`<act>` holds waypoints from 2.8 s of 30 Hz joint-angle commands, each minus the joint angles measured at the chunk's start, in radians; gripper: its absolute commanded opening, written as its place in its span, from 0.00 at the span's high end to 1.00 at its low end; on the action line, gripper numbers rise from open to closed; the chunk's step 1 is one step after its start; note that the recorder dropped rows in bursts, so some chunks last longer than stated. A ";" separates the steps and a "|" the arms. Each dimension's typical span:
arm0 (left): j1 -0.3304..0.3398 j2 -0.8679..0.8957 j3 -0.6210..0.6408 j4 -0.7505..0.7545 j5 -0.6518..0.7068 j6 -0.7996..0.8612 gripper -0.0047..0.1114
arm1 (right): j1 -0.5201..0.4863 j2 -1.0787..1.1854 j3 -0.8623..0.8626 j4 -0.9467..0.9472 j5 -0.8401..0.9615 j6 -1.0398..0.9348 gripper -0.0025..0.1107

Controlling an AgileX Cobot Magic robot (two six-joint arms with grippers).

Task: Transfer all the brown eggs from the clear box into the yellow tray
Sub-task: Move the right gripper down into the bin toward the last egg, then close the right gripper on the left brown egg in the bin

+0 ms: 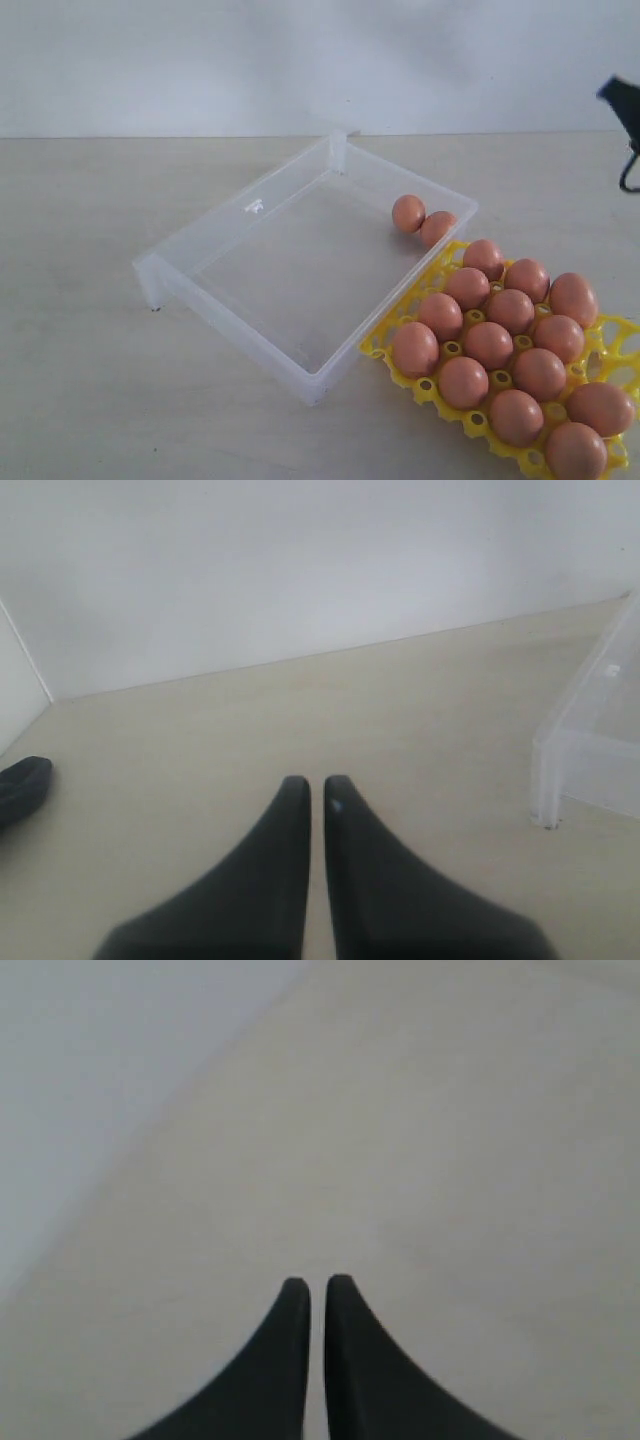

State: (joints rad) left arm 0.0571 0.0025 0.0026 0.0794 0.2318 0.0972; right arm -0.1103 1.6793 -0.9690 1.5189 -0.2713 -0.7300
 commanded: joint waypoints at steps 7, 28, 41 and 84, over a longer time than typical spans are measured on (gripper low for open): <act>-0.007 -0.003 -0.003 -0.005 -0.007 -0.003 0.92 | 0.000 0.140 -0.543 -0.788 1.023 0.228 0.98; -0.007 -0.003 -0.003 -0.005 -0.007 -0.003 0.92 | 0.399 0.446 -0.880 -1.680 1.429 0.791 0.71; -0.007 -0.003 -0.003 -0.005 -0.007 -0.003 0.92 | 0.399 0.546 -0.880 -1.614 1.247 0.904 0.51; -0.007 -0.003 -0.003 -0.005 -0.007 -0.003 0.92 | 0.399 0.684 -0.882 -1.636 0.869 1.188 0.83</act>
State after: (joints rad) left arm 0.0571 0.0025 0.0026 0.0794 0.2318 0.0972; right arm 0.2890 2.3672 -1.8495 -0.1037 0.5937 0.4583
